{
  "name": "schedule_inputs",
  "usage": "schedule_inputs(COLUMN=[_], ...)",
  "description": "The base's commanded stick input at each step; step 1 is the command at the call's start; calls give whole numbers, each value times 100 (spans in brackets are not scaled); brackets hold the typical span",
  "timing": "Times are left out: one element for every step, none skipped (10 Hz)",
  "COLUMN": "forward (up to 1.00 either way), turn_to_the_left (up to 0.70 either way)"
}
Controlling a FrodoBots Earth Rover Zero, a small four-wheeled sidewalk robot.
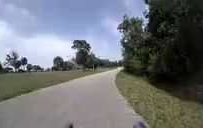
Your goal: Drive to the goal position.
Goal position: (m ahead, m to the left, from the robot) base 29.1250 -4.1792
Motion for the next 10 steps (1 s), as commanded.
schedule_inputs(forward=[70,70,70,70,70,70,70,70,70,70], turn_to_the_left=[0,0,0,0,0,0,0,0,0,0])
